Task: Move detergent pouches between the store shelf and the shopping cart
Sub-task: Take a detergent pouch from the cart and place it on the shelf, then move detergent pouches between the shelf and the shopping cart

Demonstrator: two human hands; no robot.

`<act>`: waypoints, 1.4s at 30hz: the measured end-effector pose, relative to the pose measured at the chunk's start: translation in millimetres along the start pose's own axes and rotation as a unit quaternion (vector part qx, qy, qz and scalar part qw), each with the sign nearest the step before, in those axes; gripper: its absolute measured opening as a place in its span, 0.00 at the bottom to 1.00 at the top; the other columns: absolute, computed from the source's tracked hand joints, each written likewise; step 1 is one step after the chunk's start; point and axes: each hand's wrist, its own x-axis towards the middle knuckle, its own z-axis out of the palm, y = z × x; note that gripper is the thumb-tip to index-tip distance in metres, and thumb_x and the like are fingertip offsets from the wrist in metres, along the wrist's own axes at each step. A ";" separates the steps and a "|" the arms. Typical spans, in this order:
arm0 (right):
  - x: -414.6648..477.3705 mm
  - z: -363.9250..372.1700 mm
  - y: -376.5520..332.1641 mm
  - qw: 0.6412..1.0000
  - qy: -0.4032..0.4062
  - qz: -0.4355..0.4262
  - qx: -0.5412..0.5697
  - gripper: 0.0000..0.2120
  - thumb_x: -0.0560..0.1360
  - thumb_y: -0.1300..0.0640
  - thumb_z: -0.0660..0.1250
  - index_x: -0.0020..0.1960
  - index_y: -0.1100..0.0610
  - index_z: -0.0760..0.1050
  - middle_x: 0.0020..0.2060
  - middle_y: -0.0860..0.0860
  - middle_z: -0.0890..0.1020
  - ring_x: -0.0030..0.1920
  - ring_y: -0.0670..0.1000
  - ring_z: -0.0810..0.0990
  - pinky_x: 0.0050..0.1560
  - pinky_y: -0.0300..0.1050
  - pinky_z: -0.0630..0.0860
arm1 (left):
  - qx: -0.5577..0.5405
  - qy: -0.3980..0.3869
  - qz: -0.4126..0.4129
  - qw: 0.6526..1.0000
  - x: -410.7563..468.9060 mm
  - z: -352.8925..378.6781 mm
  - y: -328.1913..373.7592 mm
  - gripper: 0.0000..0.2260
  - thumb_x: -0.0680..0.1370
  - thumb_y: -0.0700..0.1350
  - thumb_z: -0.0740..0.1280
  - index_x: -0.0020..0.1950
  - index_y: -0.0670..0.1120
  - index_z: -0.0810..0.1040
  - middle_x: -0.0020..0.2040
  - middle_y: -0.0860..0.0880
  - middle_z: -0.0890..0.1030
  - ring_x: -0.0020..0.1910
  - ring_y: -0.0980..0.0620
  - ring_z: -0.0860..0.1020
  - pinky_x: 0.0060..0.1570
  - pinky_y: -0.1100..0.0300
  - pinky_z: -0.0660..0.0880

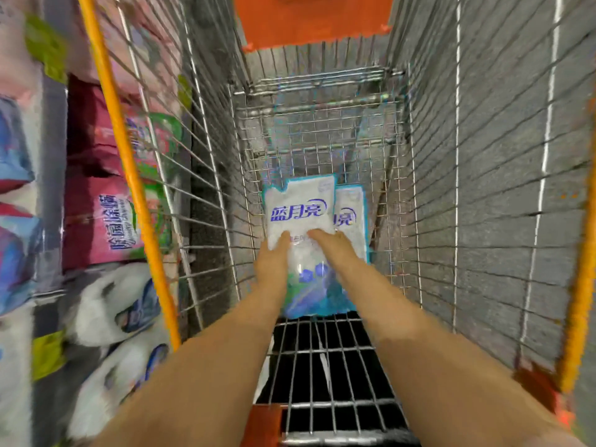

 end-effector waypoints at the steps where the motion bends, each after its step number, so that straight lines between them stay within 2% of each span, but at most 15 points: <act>1: 0.3 2.7 6.6 1.000 -0.006 0.008 -0.015 0.25 0.66 0.49 0.71 0.59 0.61 0.76 0.51 0.55 0.81 0.50 0.53 0.79 0.53 0.44 0.74 | 0.020 0.022 -0.022 0.999 1.3 -3.0 -3.9 0.16 0.78 0.45 0.65 0.62 0.38 0.75 0.53 0.42 0.80 0.44 0.49 0.77 0.31 0.67 0.70; 4: 6.4 5.6 23.6 0.999 -0.024 0.032 -0.014 0.16 0.73 0.58 0.68 0.60 0.61 0.76 0.50 0.56 0.80 0.47 0.52 0.78 0.40 0.38 0.76 | 0.057 0.037 -0.052 0.996 9.0 -8.0 -18.9 0.16 0.78 0.45 0.64 0.63 0.38 0.74 0.56 0.41 0.78 0.46 0.47 0.76 0.25 0.70 0.68; 6: 10.6 11.3 32.3 0.999 -0.024 0.048 -0.005 0.25 0.67 0.52 0.71 0.62 0.59 0.74 0.53 0.55 0.81 0.47 0.53 0.80 0.37 0.38 0.77 | 0.056 0.042 -0.051 0.996 12.0 -8.5 -25.1 0.17 0.78 0.44 0.64 0.64 0.38 0.74 0.57 0.40 0.78 0.46 0.47 0.76 0.27 0.72 0.69; 8: 15.6 13.0 37.0 0.998 -0.025 0.059 0.002 0.33 0.60 0.47 0.71 0.63 0.58 0.73 0.52 0.55 0.82 0.46 0.54 0.82 0.45 0.45 0.79 | 0.051 0.050 -0.066 0.995 16.9 -8.7 -27.4 0.17 0.78 0.45 0.65 0.64 0.38 0.74 0.59 0.40 0.78 0.50 0.46 0.77 0.38 0.67 0.71; 12: 12.7 6.8 28.8 0.998 -0.028 0.062 0.002 0.06 0.72 0.65 0.67 0.48 0.58 0.73 0.36 0.51 0.76 0.33 0.47 0.74 0.34 0.38 0.72 | 0.021 0.068 -0.066 0.995 24.3 -8.4 -26.5 0.12 0.77 0.42 0.64 0.60 0.40 0.74 0.54 0.39 0.79 0.42 0.46 0.78 0.39 0.62 0.74; 15: 14.8 9.5 27.1 0.999 -0.044 0.032 0.002 0.08 0.72 0.69 0.65 0.48 0.60 0.72 0.36 0.54 0.76 0.36 0.51 0.75 0.36 0.39 0.71 | 0.037 0.072 -0.058 0.995 26.0 -5.3 -25.3 0.10 0.77 0.41 0.62 0.58 0.46 0.73 0.47 0.44 0.80 0.38 0.47 0.77 0.35 0.63 0.75; 18: 10.6 16.7 31.4 0.997 -0.062 -0.001 -0.042 0.16 0.69 0.72 0.65 0.53 0.59 0.67 0.34 0.54 0.75 0.35 0.52 0.75 0.34 0.40 0.72 | 0.146 0.072 -0.022 0.986 25.1 -2.6 -27.7 0.14 0.75 0.42 0.61 0.61 0.47 0.72 0.51 0.46 0.78 0.46 0.45 0.78 0.47 0.59 0.75; 22: -1.2 15.7 35.7 0.984 -0.035 -0.085 -0.153 0.16 0.70 0.69 0.66 0.55 0.57 0.68 0.38 0.48 0.72 0.39 0.48 0.72 0.27 0.32 0.67 | 0.222 0.076 0.017 0.972 30.4 0.4 -50.4 0.21 0.67 0.52 0.59 0.57 0.49 0.74 0.54 0.43 0.79 0.51 0.41 0.78 0.53 0.46 0.76; 27: -16.8 9.2 37.4 0.980 -0.037 -0.095 -0.168 0.12 0.72 0.69 0.64 0.53 0.60 0.70 0.37 0.50 0.73 0.39 0.49 0.72 0.31 0.29 0.67 | 0.262 0.061 0.039 0.962 -7.9 -5.2 -28.4 0.20 0.79 0.45 0.58 0.71 0.46 0.67 0.68 0.41 0.72 0.64 0.41 0.71 0.64 0.50 0.67; 29: -25.3 5.2 37.4 0.981 -0.038 -0.097 -0.164 0.12 0.73 0.68 0.62 0.56 0.64 0.72 0.45 0.55 0.77 0.46 0.53 0.75 0.41 0.37 0.69 | 0.234 0.060 0.064 0.968 -18.6 -8.1 -22.9 0.19 0.79 0.45 0.59 0.71 0.46 0.68 0.66 0.42 0.74 0.61 0.41 0.74 0.61 0.55 0.69; 32: -43.1 0.0 31.6 0.980 -0.039 -0.108 -0.161 0.15 0.74 0.67 0.62 0.60 0.63 0.72 0.52 0.57 0.78 0.52 0.55 0.76 0.43 0.41 0.69 | 0.196 0.050 0.099 0.974 -35.7 -11.5 -10.3 0.18 0.80 0.44 0.59 0.70 0.44 0.69 0.64 0.42 0.75 0.59 0.43 0.76 0.53 0.61 0.67; 36: -68.2 0.7 18.8 0.974 -0.025 -0.143 -0.176 0.25 0.76 0.62 0.61 0.72 0.60 0.62 0.69 0.56 0.70 0.66 0.56 0.71 0.65 0.45 0.68 | 0.187 0.042 0.156 0.969 -61.9 -18.0 0.4 0.17 0.81 0.45 0.58 0.69 0.45 0.70 0.64 0.42 0.75 0.60 0.44 0.75 0.49 0.62 0.66; 38: -84.7 1.8 12.2 0.972 -0.013 -0.170 -0.164 0.25 0.76 0.60 0.61 0.72 0.59 0.63 0.67 0.55 0.72 0.62 0.57 0.75 0.65 0.50 0.69 | 0.176 0.030 0.181 0.967 -81.0 -24.4 5.1 0.17 0.81 0.45 0.58 0.69 0.45 0.70 0.64 0.43 0.76 0.61 0.44 0.74 0.49 0.64 0.66; 40: -108.7 3.0 4.7 0.968 0.001 -0.194 -0.160 0.22 0.76 0.58 0.62 0.69 0.57 0.66 0.60 0.51 0.76 0.53 0.54 0.76 0.60 0.47 0.71 | 0.170 0.016 0.214 0.962 -99.9 -34.2 8.4 0.17 0.81 0.44 0.58 0.69 0.44 0.71 0.65 0.43 0.75 0.63 0.44 0.73 0.54 0.63 0.65; 42: -139.8 5.5 0.4 0.958 0.009 -0.232 -0.170 0.21 0.76 0.56 0.63 0.68 0.57 0.68 0.56 0.52 0.77 0.53 0.52 0.75 0.56 0.45 0.69 | 0.147 0.009 0.248 0.958 -125.9 -50.4 10.3 0.17 0.80 0.44 0.59 0.68 0.43 0.71 0.65 0.43 0.75 0.64 0.45 0.73 0.59 0.62 0.64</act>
